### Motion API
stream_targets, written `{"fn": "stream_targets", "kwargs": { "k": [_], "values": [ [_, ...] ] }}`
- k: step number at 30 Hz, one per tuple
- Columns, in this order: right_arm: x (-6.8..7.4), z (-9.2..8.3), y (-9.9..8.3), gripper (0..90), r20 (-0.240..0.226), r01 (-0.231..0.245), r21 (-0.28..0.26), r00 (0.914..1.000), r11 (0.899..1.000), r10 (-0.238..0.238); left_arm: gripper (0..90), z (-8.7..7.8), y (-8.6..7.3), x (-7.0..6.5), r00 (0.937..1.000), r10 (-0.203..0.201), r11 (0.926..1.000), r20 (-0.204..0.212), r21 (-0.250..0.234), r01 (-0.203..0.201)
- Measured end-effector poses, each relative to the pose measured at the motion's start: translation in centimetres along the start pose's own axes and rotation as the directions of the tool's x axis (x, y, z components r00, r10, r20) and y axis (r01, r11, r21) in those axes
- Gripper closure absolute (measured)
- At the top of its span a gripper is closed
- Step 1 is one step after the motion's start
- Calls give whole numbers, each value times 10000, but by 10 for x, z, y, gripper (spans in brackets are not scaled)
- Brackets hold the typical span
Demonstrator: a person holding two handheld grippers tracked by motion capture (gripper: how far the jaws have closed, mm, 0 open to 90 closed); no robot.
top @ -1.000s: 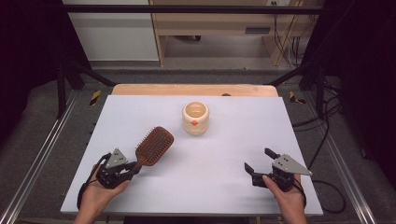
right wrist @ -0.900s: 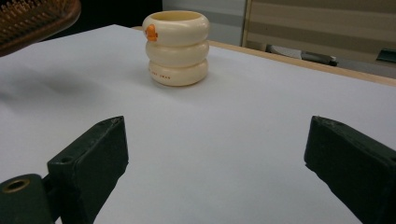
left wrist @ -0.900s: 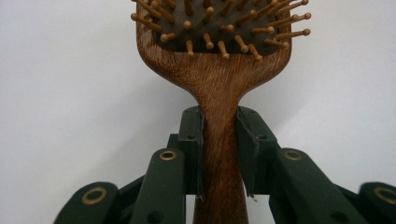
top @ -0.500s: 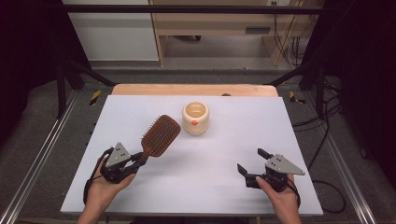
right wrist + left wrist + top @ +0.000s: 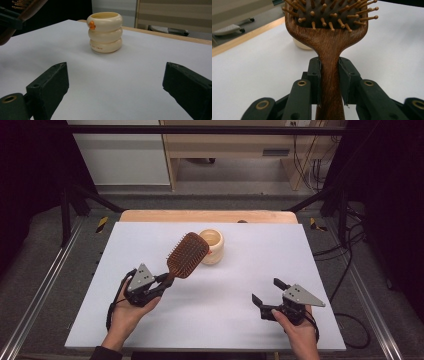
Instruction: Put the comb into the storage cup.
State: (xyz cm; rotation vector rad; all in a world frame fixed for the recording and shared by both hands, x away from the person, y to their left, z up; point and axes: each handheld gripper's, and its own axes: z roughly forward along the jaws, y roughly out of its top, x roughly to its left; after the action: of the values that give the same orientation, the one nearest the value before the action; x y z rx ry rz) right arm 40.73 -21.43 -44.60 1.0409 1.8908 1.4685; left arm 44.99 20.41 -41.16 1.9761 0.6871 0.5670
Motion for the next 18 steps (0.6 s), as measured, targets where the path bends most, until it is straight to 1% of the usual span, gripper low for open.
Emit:
{"fn": "stream_targets", "kwargs": {
  "k": [2, 3, 4, 5, 7, 8, 11, 14, 16, 18],
  "values": [
    [2, 4, 3, 84, 46, -181, -84, 9998, 9998, 182, 722, 7, 1, -5, 9999, 135, 9998, 83, -121, -134],
    [4, 7, 6, 88, 1, -558, -164, 9984, 9983, 558, 723, 10, 2, -7, 9998, 184, 9997, 106, -149, -182],
    [5, 9, 8, 88, -63, -775, -186, 9970, 9968, 774, 722, 12, 2, -9, 9996, 237, 9996, 131, -148, -235],
    [6, 11, 10, 89, -74, -835, -228, 9965, 9962, 834, 722, 15, 2, -12, 9994, 293, 9995, 158, -154, -291],
    [10, 15, 14, 88, -238, -1036, -318, 9944, 9941, 1028, 722, 19, 2, -17, 9990, 393, 9991, 216, -193, -389],
    [12, 17, 16, 88, -326, -1097, -324, 9935, 9934, 1087, 722, 20, 1, -19, 9989, 370, 9991, 294, -238, -363],
    [20, 23, 22, 84, -647, -1282, -288, 9899, 9913, 1262, 722, 24, 1, -23, 9981, 461, 9987, 417, -240, -451],
    [27, 29, 28, 80, -919, -1292, -319, 9878, 9911, 1258, 722, 27, 0, -25, 9975, 557, 9982, 441, -257, -546],
    [32, 34, 35, 79, -1131, -1393, -368, 9845, 9896, 1343, 722, 28, -1, -26, 9973, 593, 9980, 443, -227, -583],
    [34, 37, 40, 79, -1249, -1514, -440, 9815, 9875, 1449, 722, 29, -3, -26, 9974, 589, 9980, 424, -236, -579]
  ]
}}
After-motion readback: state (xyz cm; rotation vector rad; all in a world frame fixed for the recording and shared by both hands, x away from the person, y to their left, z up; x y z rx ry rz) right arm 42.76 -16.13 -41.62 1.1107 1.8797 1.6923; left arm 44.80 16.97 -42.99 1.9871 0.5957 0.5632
